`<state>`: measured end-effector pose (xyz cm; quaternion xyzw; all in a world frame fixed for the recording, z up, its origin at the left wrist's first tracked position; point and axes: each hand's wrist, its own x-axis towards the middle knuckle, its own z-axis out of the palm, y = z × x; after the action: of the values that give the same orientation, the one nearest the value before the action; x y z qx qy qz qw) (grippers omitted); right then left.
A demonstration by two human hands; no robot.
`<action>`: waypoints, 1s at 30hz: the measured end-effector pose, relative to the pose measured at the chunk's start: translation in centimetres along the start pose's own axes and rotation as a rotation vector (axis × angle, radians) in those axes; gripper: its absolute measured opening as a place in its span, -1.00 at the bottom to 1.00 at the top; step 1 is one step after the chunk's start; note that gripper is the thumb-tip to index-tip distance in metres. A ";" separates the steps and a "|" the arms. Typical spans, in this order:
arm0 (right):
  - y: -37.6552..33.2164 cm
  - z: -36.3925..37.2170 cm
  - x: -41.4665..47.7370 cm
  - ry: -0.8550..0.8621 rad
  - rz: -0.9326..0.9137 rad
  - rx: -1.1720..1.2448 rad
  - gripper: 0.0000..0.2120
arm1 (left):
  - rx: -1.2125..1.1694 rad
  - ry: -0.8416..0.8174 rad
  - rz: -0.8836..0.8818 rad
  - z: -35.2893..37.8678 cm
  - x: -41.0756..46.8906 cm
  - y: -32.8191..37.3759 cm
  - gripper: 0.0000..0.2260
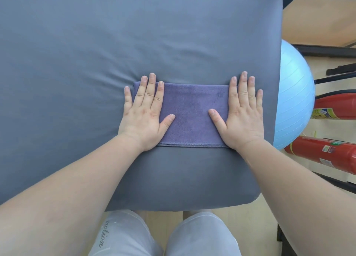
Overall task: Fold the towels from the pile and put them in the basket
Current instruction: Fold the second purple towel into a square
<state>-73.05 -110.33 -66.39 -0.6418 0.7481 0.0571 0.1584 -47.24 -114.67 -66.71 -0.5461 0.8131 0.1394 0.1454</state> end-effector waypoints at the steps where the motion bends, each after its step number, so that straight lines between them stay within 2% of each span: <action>1: -0.1 0.0 0.0 0.000 0.001 -0.007 -0.11 | 0.008 -0.003 0.008 -0.1 0.2 -0.2 -0.27; 7: -2.1 -1.8 -0.2 0.029 0.087 0.035 -0.15 | 0.001 0.080 0.040 -0.4 -0.7 -0.9 -0.31; 9: -4.6 -2.4 -0.7 0.080 0.012 0.020 -0.16 | -0.058 0.122 -0.013 -0.2 -1.6 -1.2 -0.32; 12: -7.7 -1.1 -1.9 0.045 -0.140 -0.016 -0.17 | -0.166 0.119 -0.131 -0.1 -2.7 -1.2 -0.33; 16: -8.5 1.0 -2.5 -0.050 -0.066 -0.066 -0.14 | -0.202 0.078 -0.216 0.1 -3.6 -1.1 -0.41; 22: -8.7 0.6 -2.3 -0.069 -0.063 -0.065 -0.11 | -0.295 0.107 -0.174 0.1 -3.4 -0.9 -0.39; 27: -9.3 0.5 -2.5 -0.044 -0.057 -0.037 -0.13 | -0.425 0.209 -0.189 -0.4 -3.5 -1.2 -0.42; 30: -9.5 1.0 -2.3 -0.067 -0.045 -0.051 -0.13 | -0.487 0.282 -0.133 -1.2 -3.6 -1.3 -0.43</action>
<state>-63.35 -109.44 -65.50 -0.6602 0.7260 0.0940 0.1679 -44.80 -112.58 -64.27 -0.6311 0.7303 0.2433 -0.0956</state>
